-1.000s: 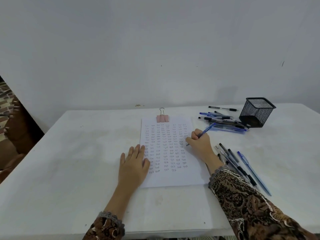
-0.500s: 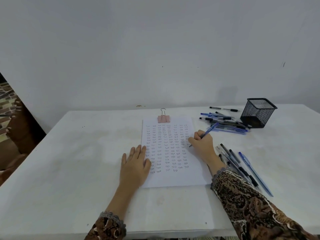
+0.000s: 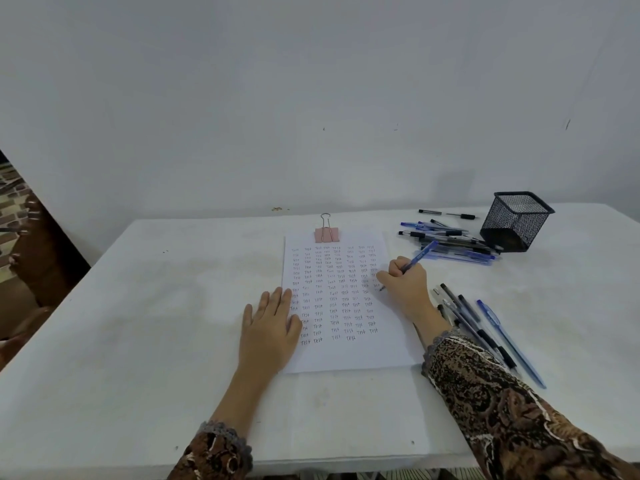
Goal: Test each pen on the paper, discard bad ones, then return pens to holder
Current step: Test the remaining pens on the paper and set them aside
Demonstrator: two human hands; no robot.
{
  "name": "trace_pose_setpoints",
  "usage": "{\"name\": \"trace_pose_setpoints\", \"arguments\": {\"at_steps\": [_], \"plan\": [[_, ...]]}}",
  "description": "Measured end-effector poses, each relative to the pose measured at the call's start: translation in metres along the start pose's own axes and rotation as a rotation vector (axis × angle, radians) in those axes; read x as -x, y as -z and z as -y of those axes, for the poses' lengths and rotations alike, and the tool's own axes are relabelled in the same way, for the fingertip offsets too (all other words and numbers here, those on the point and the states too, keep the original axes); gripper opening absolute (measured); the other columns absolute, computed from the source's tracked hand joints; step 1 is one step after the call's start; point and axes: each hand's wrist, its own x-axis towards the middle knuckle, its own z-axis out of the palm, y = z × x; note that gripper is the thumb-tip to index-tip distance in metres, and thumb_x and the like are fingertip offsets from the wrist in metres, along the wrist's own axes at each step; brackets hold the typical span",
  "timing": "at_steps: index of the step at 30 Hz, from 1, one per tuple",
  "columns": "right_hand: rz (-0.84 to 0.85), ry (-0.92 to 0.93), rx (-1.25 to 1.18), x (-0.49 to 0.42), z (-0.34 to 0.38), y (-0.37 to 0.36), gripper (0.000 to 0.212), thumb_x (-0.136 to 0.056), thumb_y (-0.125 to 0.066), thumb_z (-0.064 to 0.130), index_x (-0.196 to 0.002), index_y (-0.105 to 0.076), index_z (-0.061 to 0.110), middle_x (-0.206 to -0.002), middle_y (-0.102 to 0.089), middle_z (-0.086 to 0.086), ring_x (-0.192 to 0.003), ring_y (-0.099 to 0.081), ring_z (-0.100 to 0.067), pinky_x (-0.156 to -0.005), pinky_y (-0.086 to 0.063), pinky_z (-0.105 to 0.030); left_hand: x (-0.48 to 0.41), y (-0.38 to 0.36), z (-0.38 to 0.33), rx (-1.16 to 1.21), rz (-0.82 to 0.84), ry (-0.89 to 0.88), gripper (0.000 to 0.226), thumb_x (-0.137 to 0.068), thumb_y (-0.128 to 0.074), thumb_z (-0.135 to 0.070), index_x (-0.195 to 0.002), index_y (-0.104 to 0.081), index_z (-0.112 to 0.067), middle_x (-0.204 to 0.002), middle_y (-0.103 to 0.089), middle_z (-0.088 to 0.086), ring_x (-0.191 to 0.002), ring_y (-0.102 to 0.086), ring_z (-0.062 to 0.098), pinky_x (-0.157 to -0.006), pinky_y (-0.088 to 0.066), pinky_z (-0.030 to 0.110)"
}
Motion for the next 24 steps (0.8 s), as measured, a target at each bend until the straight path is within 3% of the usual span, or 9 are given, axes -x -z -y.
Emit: {"name": "trace_pose_setpoints", "arguments": {"at_steps": [10,12,15,17,20,22,24], "plan": [[-0.011,-0.004,-0.004,0.001,-0.001,-0.002,0.049,-0.071,-0.052,-0.016,-0.051,-0.023,0.017,-0.059,-0.026,0.004,-0.048,-0.024,-0.004,-0.052,-0.027,-0.015,-0.001,0.002,0.000,-0.017,0.029,0.002,0.092,-0.064,0.014,-0.052,-0.147,-0.012,-0.024,-0.155,-0.011,-0.006,-0.143,-0.005,0.013,-0.115,0.000,0.038],[-0.033,-0.049,-0.100,0.000,-0.001,-0.001,0.049,-0.075,-0.052,-0.015,-0.051,-0.026,0.019,-0.054,-0.027,0.005,-0.044,-0.025,-0.004,-0.048,-0.028,-0.014,-0.001,0.002,0.000,-0.012,0.036,0.004,0.092,-0.063,0.014,-0.052,-0.147,-0.012,-0.024,-0.155,-0.011,-0.006,-0.143,-0.005,0.013,-0.115,0.000,0.038],[-0.043,-0.117,-0.348,0.002,0.006,0.001,0.046,-0.094,-0.050,0.012,-0.051,-0.037,0.018,-0.044,-0.036,0.005,-0.035,-0.029,-0.005,-0.037,-0.027,-0.017,-0.001,0.004,-0.001,-0.020,0.047,0.006,0.092,-0.063,0.015,-0.051,-0.147,-0.011,-0.024,-0.155,-0.010,-0.006,-0.143,-0.004,0.013,-0.115,0.000,0.038],[0.021,-0.111,-0.279,0.010,0.015,-0.002,0.041,-0.101,-0.033,0.034,-0.064,-0.046,0.021,-0.041,-0.039,0.004,-0.032,-0.031,-0.007,-0.037,-0.028,-0.020,0.000,0.004,-0.001,-0.011,0.053,0.008,0.093,-0.062,0.015,-0.052,-0.147,-0.011,-0.023,-0.155,-0.010,-0.006,-0.143,-0.004,0.013,-0.115,0.001,0.038],[0.071,-0.087,-0.205,0.025,0.019,-0.008,0.029,-0.102,-0.021,0.036,-0.094,-0.045,0.022,-0.037,-0.039,0.006,-0.032,-0.030,-0.009,-0.038,-0.029,-0.022,0.000,0.006,-0.002,-0.005,0.058,0.007,0.094,-0.062,0.015,-0.052,-0.147,-0.011,-0.023,-0.155,-0.010,-0.005,-0.143,-0.004,0.014,-0.115,0.001,0.038],[0.003,-0.153,-0.340,0.031,0.019,-0.008,0.026,-0.103,-0.026,0.027,-0.098,-0.047,0.013,-0.039,-0.041,0.007,-0.035,-0.035,-0.009,-0.039,-0.032,-0.021,0.001,0.006,-0.002,-0.020,0.062,0.005,0.094,-0.062,0.016,-0.052,-0.147,-0.010,-0.023,-0.156,-0.009,-0.005,-0.143,-0.003,0.014,-0.115,0.000,0.038],[-0.058,-0.296,-0.704,0.034,0.019,-0.006,0.024,-0.102,-0.032,0.022,-0.095,-0.052,0.011,-0.045,-0.047,0.006,-0.039,-0.041,-0.009,-0.042,-0.039,-0.019,0.000,0.007,-0.002,-0.020,0.064,0.004,0.094,-0.062,0.016,-0.052,-0.147,-0.009,-0.023,-0.156,-0.008,-0.005,-0.143,-0.003,0.013,-0.115,0.001,0.038]]}}
